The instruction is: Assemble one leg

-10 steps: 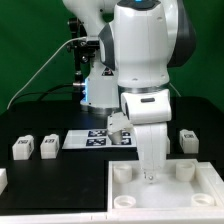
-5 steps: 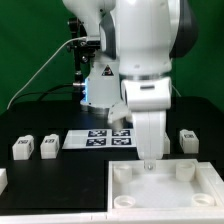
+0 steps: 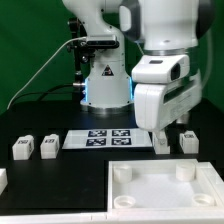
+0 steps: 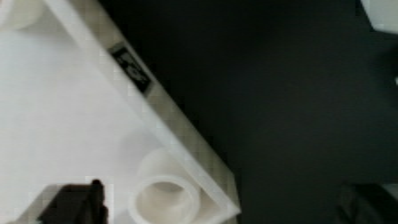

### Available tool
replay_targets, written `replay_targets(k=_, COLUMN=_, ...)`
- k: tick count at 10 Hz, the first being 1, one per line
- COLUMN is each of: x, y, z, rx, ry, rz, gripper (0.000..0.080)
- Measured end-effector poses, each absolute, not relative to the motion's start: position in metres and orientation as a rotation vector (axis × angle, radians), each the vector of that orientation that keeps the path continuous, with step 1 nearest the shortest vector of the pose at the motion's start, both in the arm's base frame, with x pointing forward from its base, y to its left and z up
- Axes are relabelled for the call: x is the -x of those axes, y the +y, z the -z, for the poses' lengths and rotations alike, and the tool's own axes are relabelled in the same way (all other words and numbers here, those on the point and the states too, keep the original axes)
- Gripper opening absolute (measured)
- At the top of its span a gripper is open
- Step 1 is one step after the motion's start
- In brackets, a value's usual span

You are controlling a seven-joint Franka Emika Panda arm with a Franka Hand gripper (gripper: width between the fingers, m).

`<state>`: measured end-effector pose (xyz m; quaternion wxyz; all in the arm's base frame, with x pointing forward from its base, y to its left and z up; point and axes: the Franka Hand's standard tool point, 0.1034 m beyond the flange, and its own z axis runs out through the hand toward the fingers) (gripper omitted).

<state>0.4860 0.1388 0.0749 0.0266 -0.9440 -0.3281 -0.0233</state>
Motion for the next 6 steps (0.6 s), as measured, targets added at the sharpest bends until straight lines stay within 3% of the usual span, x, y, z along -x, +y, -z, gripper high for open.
replay_targets(k=1, x=-0.486, y=0.153, z=-0.074, rx=2.97, ry=-0.782, rz=0.095, gripper=0.0649)
replay_targets(k=2, x=-0.473, y=0.157, z=-0.057, rx=3.002, ry=-0.52, rz=0.064, gripper=0.0649)
replay_targets(k=6, x=-0.472, y=0.159, z=-0.059, rx=3.033, ry=-0.285, rz=-0.066, gripper=0.0649)
